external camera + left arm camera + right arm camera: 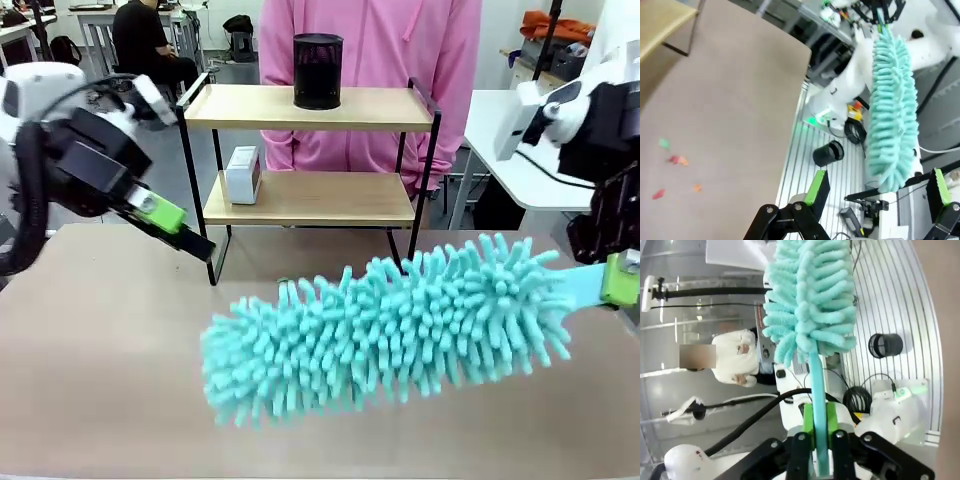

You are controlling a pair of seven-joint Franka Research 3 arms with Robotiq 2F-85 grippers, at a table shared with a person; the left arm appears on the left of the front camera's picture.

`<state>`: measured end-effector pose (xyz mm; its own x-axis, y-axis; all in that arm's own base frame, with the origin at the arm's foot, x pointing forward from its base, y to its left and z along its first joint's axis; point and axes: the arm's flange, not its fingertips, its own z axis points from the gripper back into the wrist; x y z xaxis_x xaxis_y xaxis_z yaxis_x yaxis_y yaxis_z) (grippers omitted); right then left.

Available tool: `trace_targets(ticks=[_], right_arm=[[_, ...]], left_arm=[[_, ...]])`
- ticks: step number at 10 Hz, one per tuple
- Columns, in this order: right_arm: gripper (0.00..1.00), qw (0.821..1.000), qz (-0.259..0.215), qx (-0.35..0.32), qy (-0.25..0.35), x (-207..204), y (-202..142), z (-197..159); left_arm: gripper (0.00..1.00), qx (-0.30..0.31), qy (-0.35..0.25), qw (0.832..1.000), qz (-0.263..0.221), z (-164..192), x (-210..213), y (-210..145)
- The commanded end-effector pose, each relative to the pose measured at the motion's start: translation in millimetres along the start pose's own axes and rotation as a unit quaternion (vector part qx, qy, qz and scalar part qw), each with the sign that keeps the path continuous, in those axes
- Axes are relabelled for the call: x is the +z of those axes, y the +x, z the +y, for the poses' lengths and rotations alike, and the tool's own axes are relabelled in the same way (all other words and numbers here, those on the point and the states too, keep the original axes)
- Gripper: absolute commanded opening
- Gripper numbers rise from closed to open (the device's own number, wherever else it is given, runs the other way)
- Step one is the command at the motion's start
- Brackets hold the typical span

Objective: Clean the shelf.
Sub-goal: Hand the Duster back to the human.

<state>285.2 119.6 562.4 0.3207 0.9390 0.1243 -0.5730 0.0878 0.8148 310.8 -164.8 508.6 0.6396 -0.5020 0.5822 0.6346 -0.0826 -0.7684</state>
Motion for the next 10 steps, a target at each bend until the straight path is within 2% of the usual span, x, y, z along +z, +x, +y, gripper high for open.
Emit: trace_targets(ticks=[1,6,10], right_arm=[[0.12,0.999,0.027,0.030,-0.002,14,-2,-2],[0.12,0.999,-0.040,0.017,0.005,19,-9,-21],[0.12,0.999,-0.047,0.019,0.020,18,-12,-28]], left_arm=[[1.00,-0.010,-0.034,0.999,0.039,6,-32,14],[1.00,0.003,-0.098,0.987,0.125,9,-117,8],[1.00,0.004,-0.096,0.983,0.158,7,-141,-3]])
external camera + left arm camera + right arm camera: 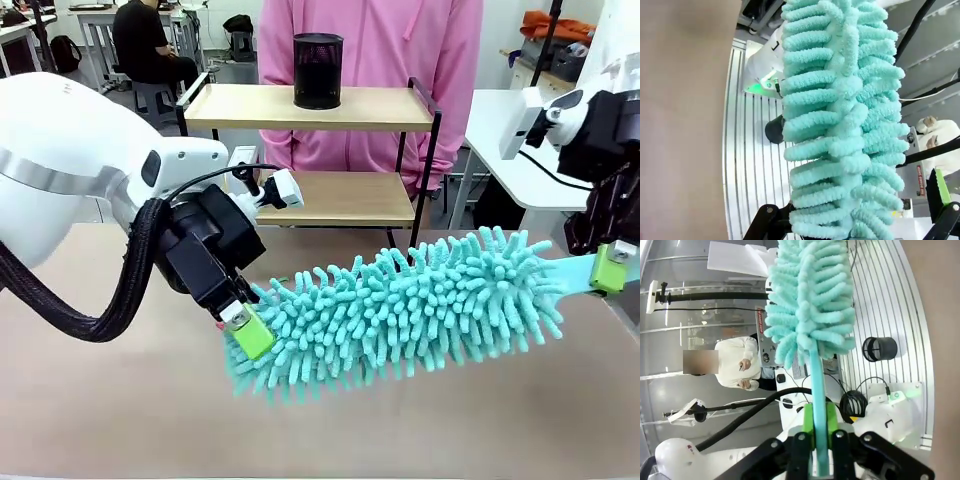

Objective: Clean the shelf.
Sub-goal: Hand the Duster back to the human.

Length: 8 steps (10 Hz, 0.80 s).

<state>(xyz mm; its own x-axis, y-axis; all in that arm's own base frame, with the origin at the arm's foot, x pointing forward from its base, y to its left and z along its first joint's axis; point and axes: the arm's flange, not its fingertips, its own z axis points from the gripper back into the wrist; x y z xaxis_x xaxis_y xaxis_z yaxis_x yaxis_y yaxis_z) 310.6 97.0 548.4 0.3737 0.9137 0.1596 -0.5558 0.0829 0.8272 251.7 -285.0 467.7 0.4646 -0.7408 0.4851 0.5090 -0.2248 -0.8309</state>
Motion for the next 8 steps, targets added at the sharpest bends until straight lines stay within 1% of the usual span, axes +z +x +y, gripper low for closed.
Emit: trace_targets(ticks=[1,2,3,4,5,6,7,8], right_arm=[[0.12,1.000,-0.014,0.018,0.010,-1.1,1.8,-0.3],[0.12,1.000,-0.015,0.017,0.011,-0.7,1.0,-0.7],[0.12,1.000,-0.016,0.015,0.013,-0.7,0.7,-0.7],[0.12,1.000,-0.015,0.016,0.012,-0.6,1.1,-0.9],[0.12,1.000,-0.016,0.015,0.012,-0.5,1.2,-0.3],[0.12,1.000,-0.018,0.015,0.011,-0.6,1.3,0.0],[0.12,1.000,-0.016,0.017,0.011,-1.0,0.6,0.9],[0.12,1.000,-0.017,0.016,0.010,-1.0,0.0,0.7]], left_arm=[[1.00,-0.003,0.006,1.000,-0.002,2.8,0.3,-1.0],[1.00,-0.005,0.014,1.000,-0.006,2.5,2.3,-0.5],[0.41,-0.011,0.019,1.000,-0.003,1.9,2.0,-1.1],[0.41,-0.014,0.022,1.000,-0.007,1.3,2.2,-1.3],[0.00,-0.014,0.020,1.000,-0.009,1.1,1.8,-1.6],[0.36,-0.015,0.021,1.000,-0.006,1.2,1.7,-2.2],[0.00,-0.014,0.022,1.000,-0.005,1.1,0.8,-2.4],[0.00,-0.016,0.022,1.000,-0.005,1.0,-0.3,-2.4]])
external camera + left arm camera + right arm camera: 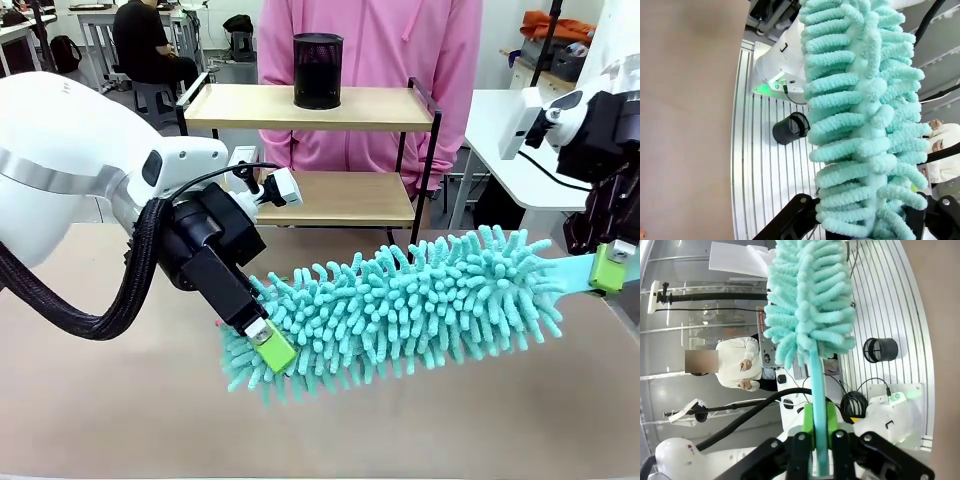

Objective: Clean the shelf.
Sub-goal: Hand the Duster back to the human.

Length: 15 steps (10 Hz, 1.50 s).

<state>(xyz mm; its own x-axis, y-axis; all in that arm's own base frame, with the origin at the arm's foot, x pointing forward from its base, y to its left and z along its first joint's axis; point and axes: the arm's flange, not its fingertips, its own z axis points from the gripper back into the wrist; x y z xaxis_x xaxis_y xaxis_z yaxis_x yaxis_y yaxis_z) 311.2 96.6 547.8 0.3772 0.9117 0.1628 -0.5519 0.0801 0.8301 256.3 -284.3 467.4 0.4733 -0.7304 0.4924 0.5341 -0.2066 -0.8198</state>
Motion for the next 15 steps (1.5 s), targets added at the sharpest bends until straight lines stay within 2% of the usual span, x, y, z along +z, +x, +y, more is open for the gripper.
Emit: trace_targets(ticks=[1,7,8,9,10,11,12,13,14,15], right_arm=[[0.12,1.000,-0.013,0.015,0.008,-2,0,2],[0.12,1.000,-0.008,0.009,0.009,-2,0,0],[0.22,1.000,-0.009,0.010,0.009,-2,-1,0],[0.69,1.000,-0.015,0.019,0.007,-1,-2,2],[0.78,0.999,-0.033,0.028,0.006,2,-5,4],[1.00,0.997,-0.065,0.031,0.000,7,-9,4],[1.00,0.993,-0.118,0.019,-0.011,13,-15,1],[1.00,0.971,-0.239,-0.018,-0.016,26,-25,-8],[1.00,0.923,-0.378,-0.067,-0.002,40,-39,-19],[1.00,0.846,-0.521,-0.111,-0.020,55,-58,-32]], left_arm=[[0.00,-0.014,0.005,1.000,0.003,-1,-5,-4],[0.00,-0.012,0.008,1.000,0.006,-1,-4,-6],[0.00,-0.013,0.007,1.000,0.007,-1,-4,-6],[0.00,-0.016,0.007,1.000,0.008,-2,-2,-7],[0.00,-0.017,0.009,1.000,0.010,-3,0,-7],[0.00,-0.019,0.009,1.000,0.015,-4,1,-8],[0.00,-0.019,0.007,1.000,0.018,-5,2,-10],[0.00,-0.020,0.007,1.000,0.018,-6,5,-13],[0.00,-0.024,0.006,1.000,0.017,-9,9,-17],[0.00,-0.026,0.006,1.000,0.009,-13,17,-22]])
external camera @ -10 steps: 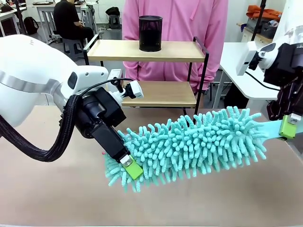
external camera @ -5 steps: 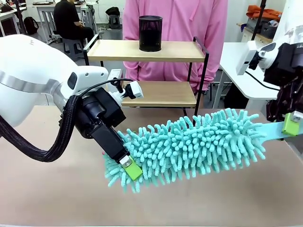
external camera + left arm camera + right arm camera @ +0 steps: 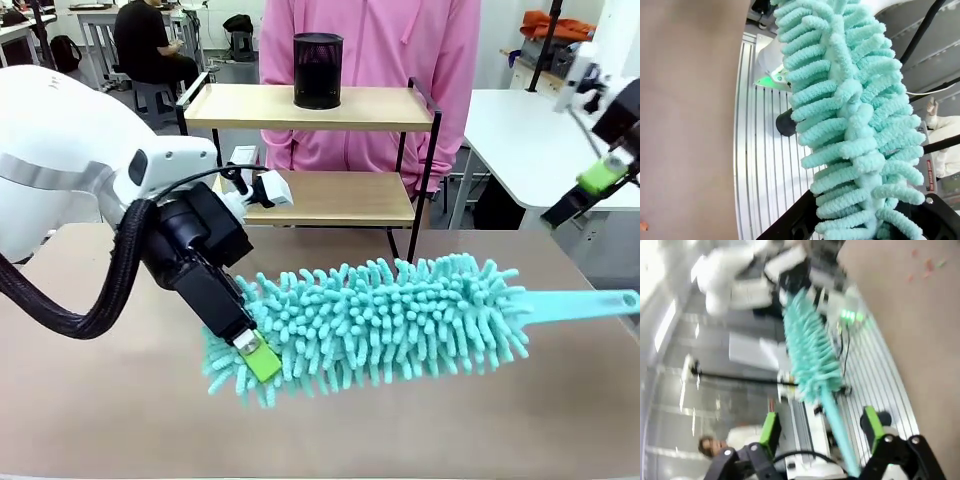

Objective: Clean the shelf.
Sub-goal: Hand the Duster back to the human.

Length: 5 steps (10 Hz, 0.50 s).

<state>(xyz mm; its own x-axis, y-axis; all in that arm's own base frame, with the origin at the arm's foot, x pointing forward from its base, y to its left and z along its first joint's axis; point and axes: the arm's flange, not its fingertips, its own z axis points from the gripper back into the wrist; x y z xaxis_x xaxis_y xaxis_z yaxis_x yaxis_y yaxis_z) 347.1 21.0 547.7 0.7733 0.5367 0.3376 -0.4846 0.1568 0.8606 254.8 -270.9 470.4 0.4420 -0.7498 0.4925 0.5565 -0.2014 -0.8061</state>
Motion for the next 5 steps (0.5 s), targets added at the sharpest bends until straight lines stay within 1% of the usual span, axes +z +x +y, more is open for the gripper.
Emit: trace_targets(ticks=[1,2,3,4,5], right_arm=[[1.00,0.924,-0.377,-0.064,-0.025,19,-17,-16],[1.00,0.861,-0.497,-0.091,-0.063,41,-39,-29],[1.00,0.817,-0.556,-0.137,-0.064,58,-59,-41],[1.00,0.986,-0.157,-0.054,-0.007,46,-30,-30],[1.00,0.986,-0.157,-0.054,-0.007,46,-30,-30]], left_arm=[[0.00,-0.025,-0.004,0.999,-0.023,-14,19,-21],[0.00,-0.040,-0.009,0.998,-0.041,-30,36,-33],[0.00,-0.061,-0.023,0.996,-0.059,-48,52,-45],[0.00,-0.088,-0.009,0.993,-0.081,-70,72,-59],[0.00,-0.124,0.008,0.986,-0.110,-95,95,-74]])
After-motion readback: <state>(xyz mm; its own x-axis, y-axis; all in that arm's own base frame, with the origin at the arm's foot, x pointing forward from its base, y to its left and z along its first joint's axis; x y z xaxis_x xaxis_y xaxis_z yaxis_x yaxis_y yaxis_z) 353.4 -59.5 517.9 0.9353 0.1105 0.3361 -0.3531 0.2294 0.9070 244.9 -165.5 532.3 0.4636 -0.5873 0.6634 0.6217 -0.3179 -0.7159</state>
